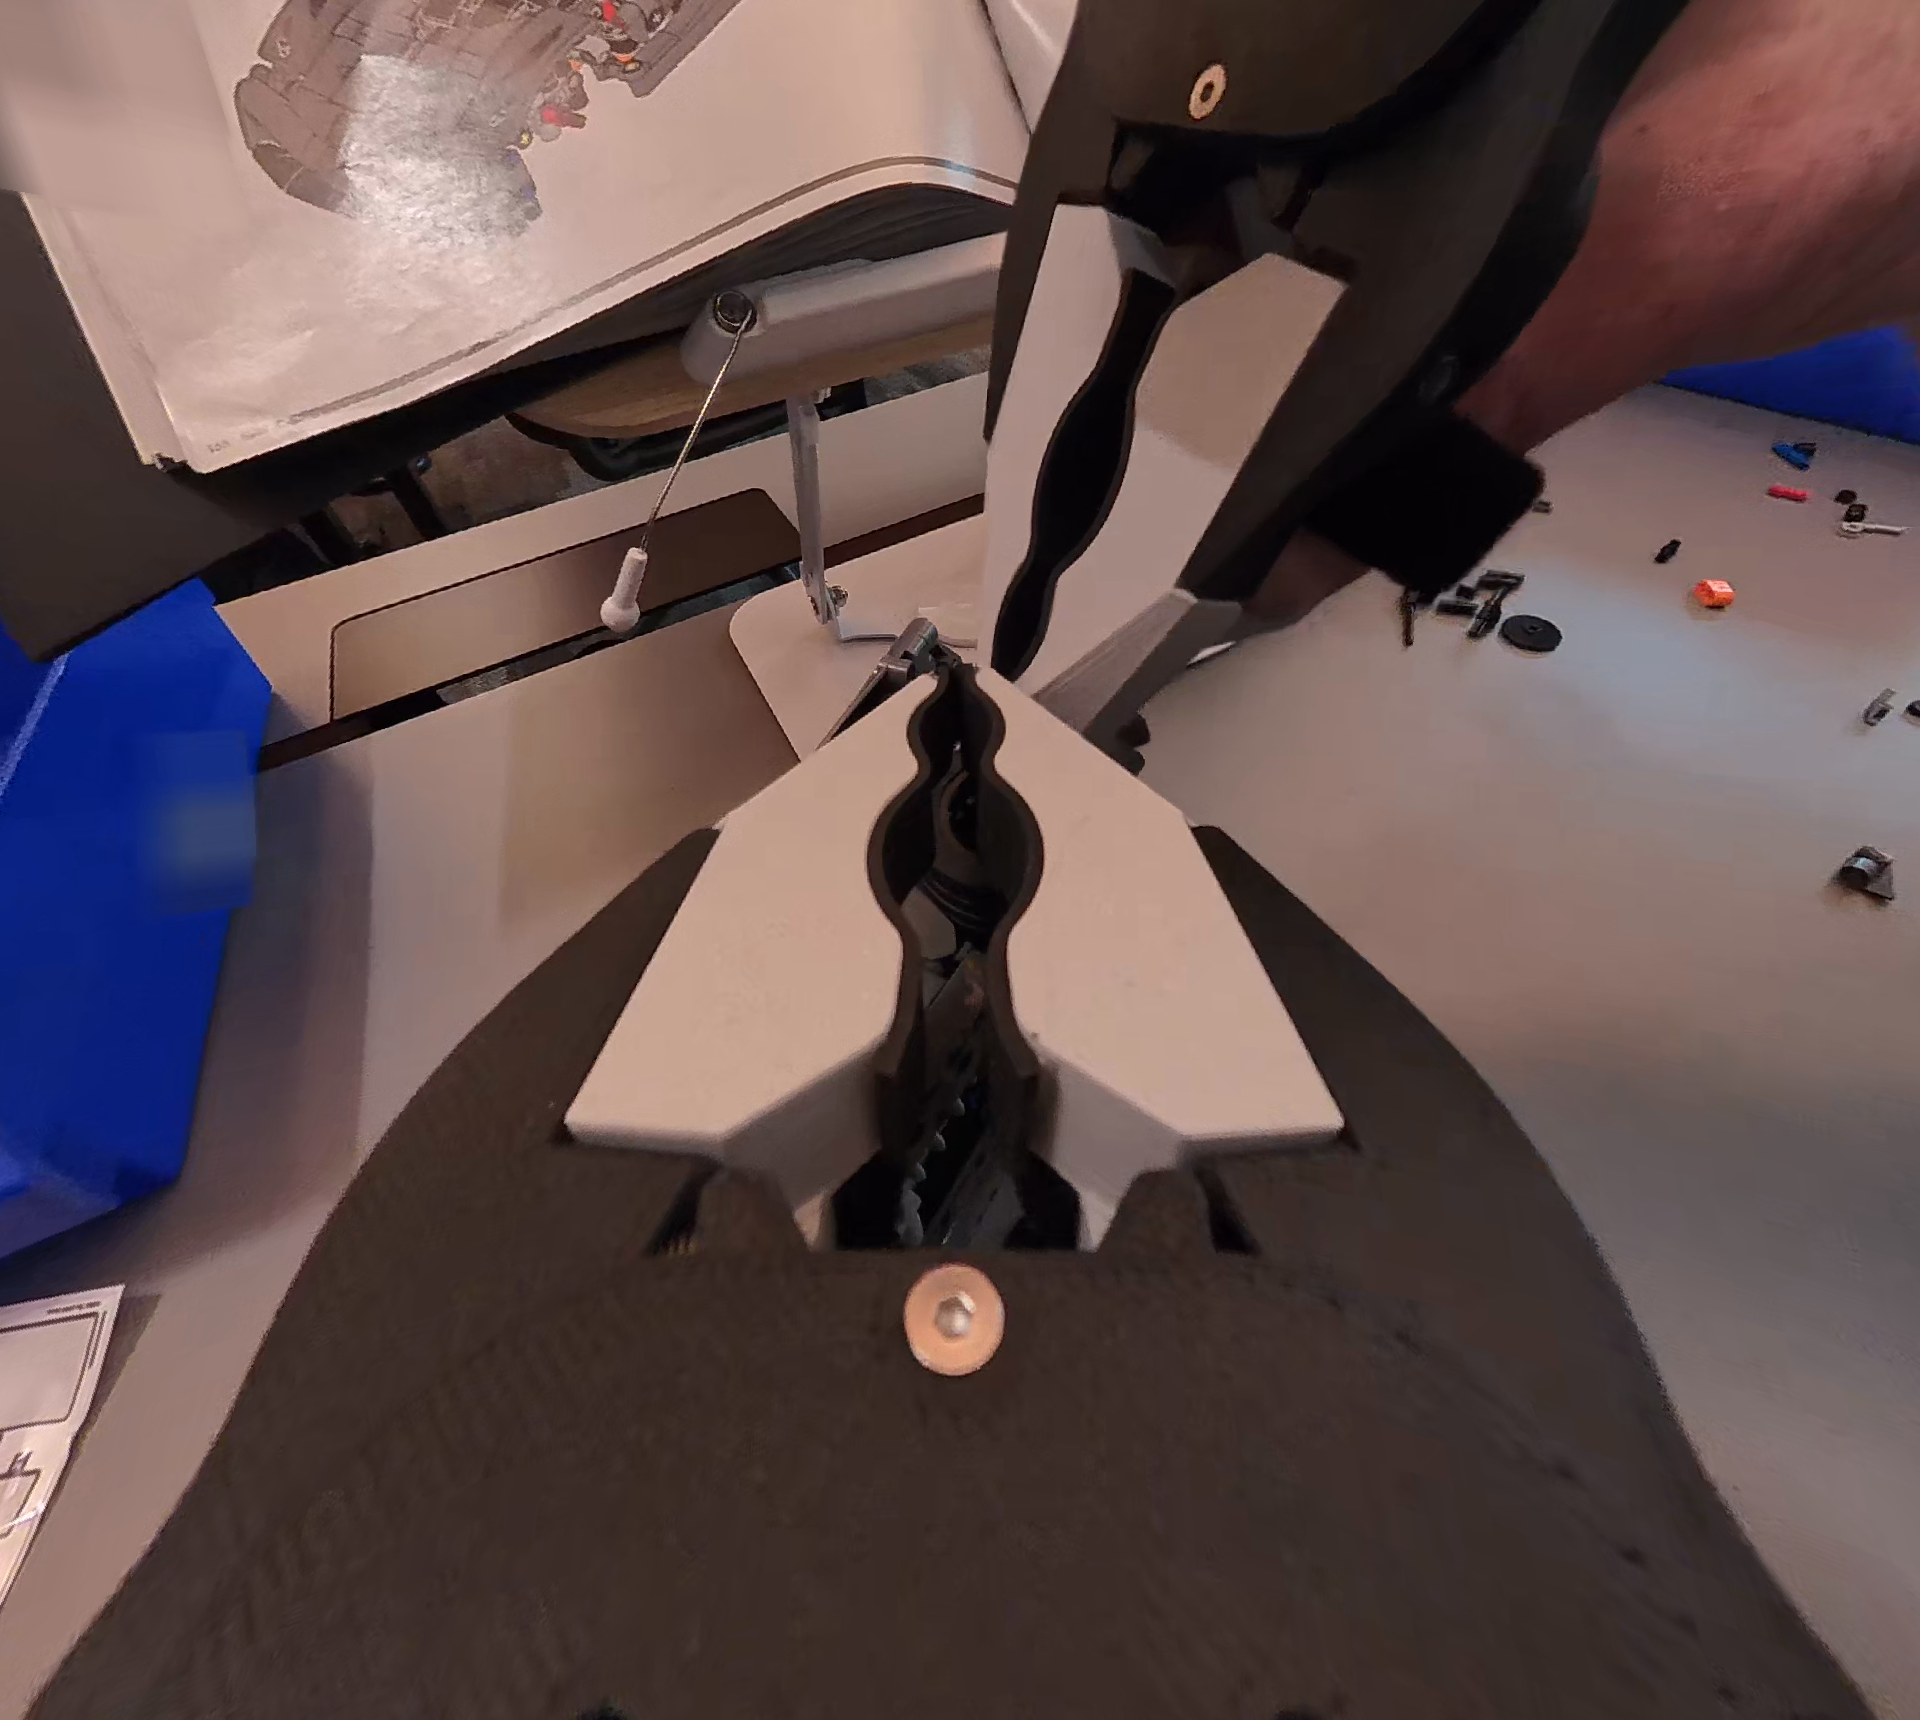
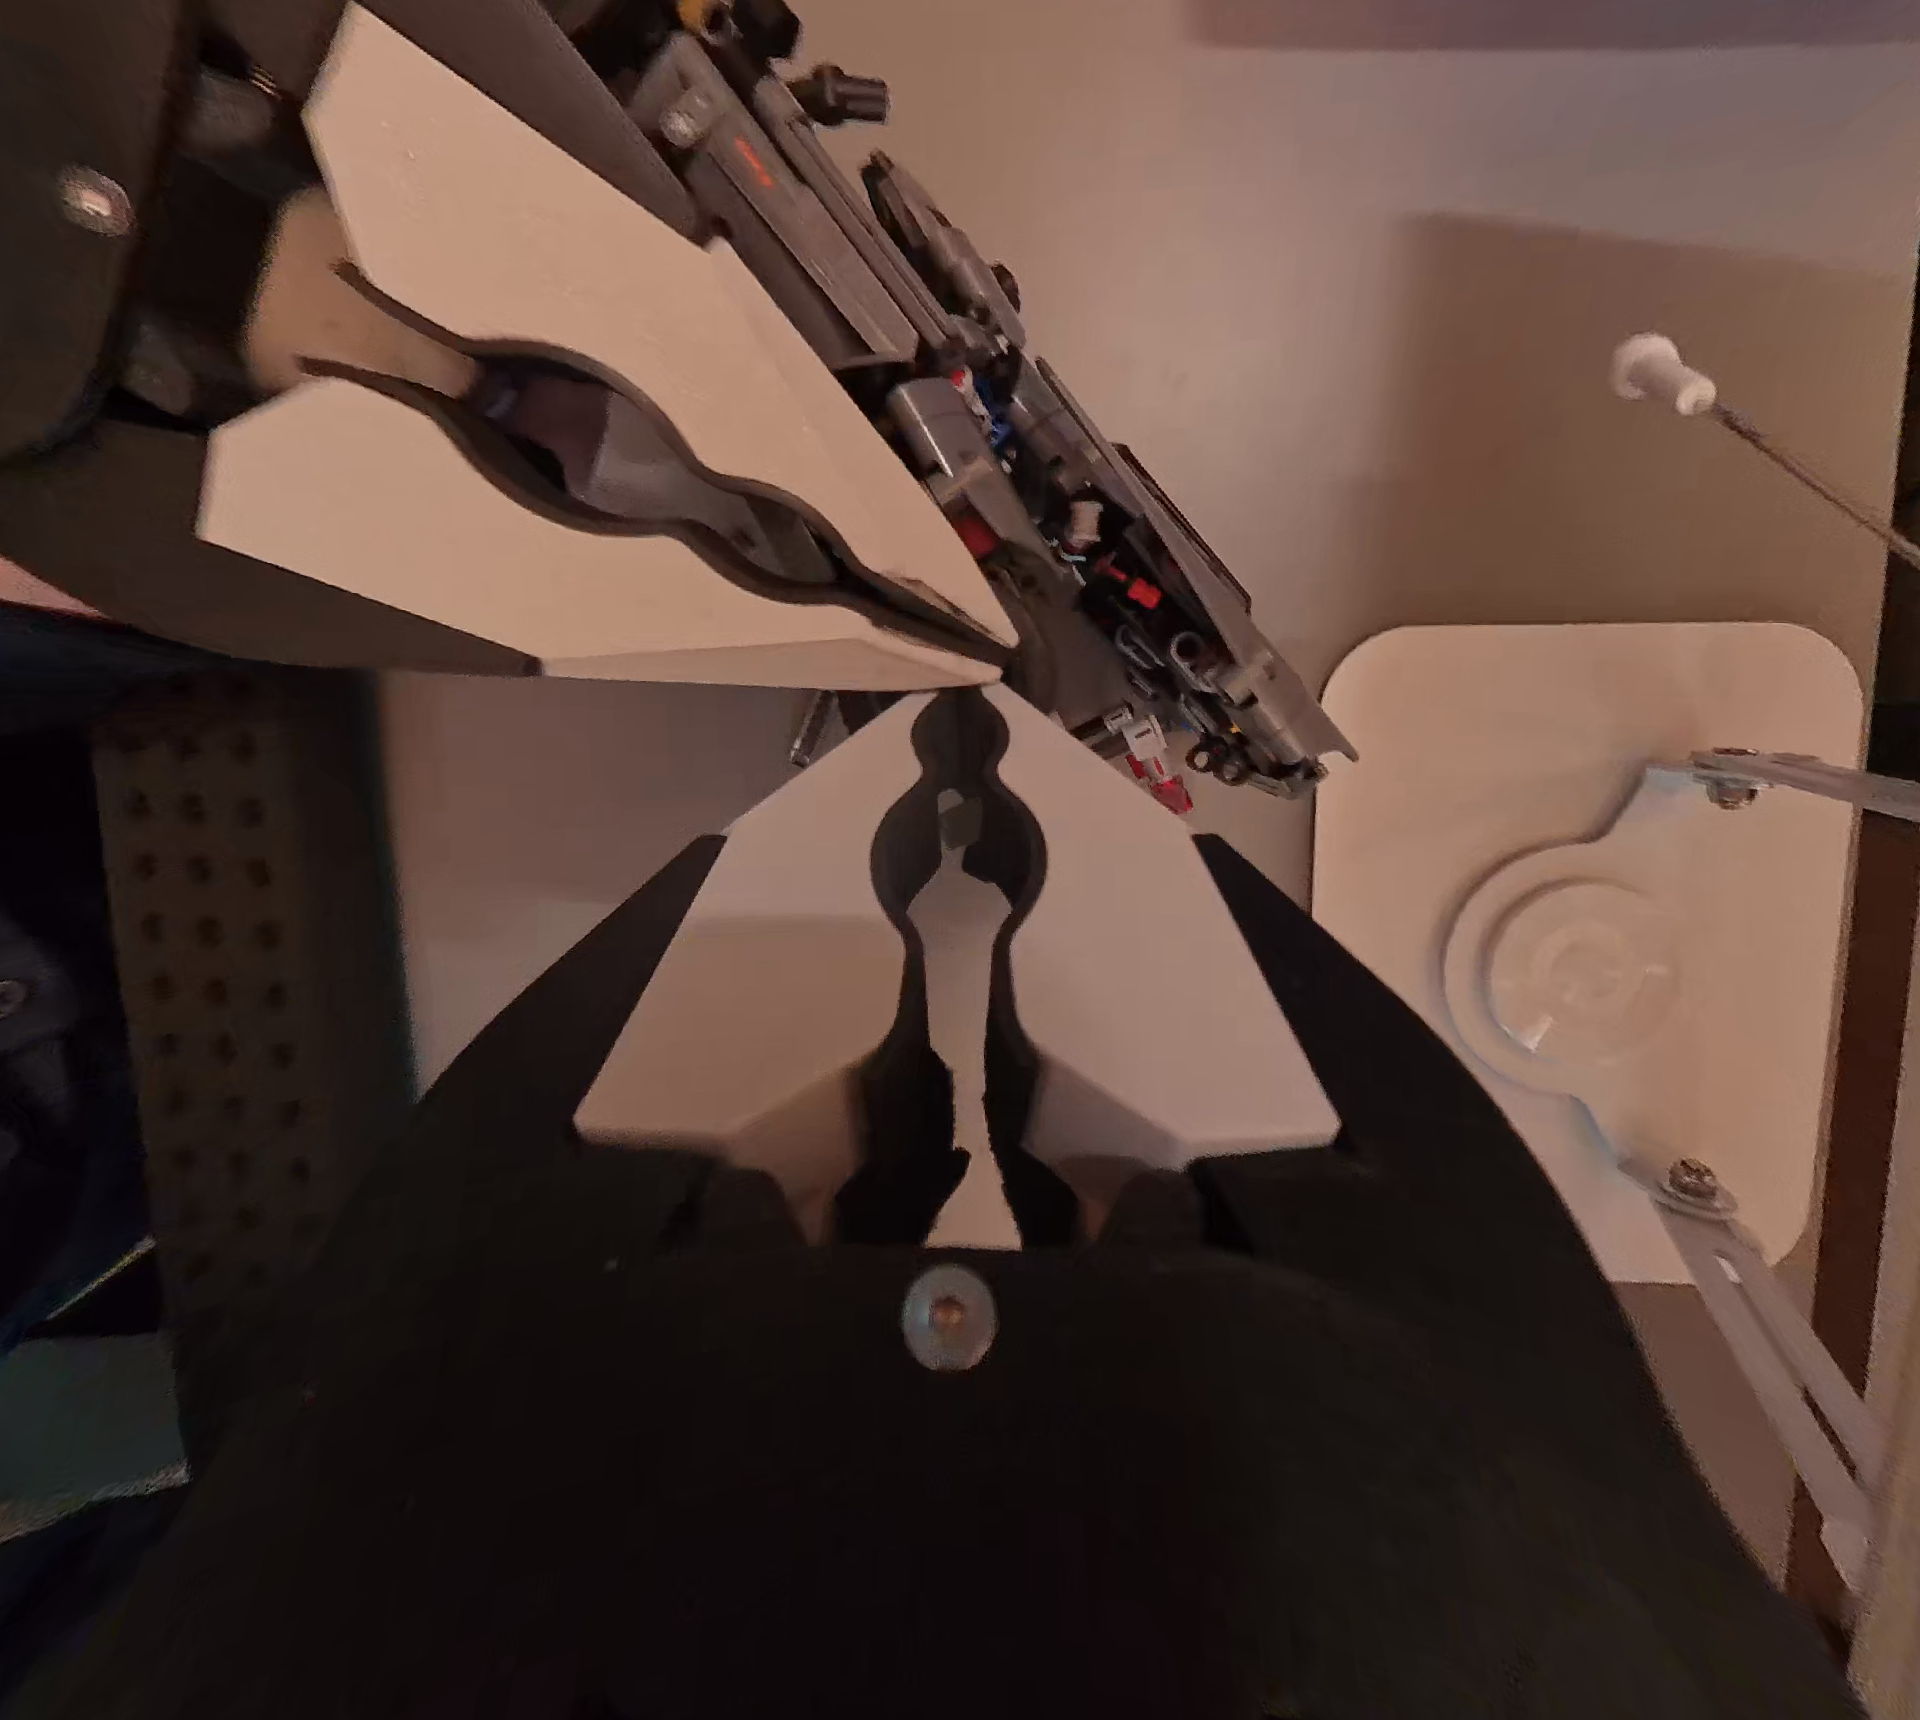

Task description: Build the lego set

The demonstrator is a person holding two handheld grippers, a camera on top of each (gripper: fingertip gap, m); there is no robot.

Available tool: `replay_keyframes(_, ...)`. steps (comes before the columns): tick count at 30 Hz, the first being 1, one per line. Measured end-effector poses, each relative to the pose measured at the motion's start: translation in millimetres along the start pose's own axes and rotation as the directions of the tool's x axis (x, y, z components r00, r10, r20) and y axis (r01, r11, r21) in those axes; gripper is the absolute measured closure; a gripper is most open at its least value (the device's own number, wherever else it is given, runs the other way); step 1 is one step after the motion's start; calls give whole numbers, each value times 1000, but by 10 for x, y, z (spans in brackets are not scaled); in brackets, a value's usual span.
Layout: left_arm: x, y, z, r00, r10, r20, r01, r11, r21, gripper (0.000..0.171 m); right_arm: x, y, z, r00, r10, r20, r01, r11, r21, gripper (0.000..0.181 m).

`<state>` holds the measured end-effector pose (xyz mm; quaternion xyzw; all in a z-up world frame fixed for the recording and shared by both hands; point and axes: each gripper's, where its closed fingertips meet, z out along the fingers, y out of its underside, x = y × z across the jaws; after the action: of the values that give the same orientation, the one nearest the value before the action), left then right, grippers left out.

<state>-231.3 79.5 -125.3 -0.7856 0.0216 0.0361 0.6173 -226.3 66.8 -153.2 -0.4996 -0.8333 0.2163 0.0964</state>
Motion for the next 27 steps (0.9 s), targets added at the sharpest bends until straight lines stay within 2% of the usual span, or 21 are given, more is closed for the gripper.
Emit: replay_keyframes(27,-17,-22,-26,998,-65,-22,66,997,27,171,-23,14,47,999,4,55,3,993,-119,181)
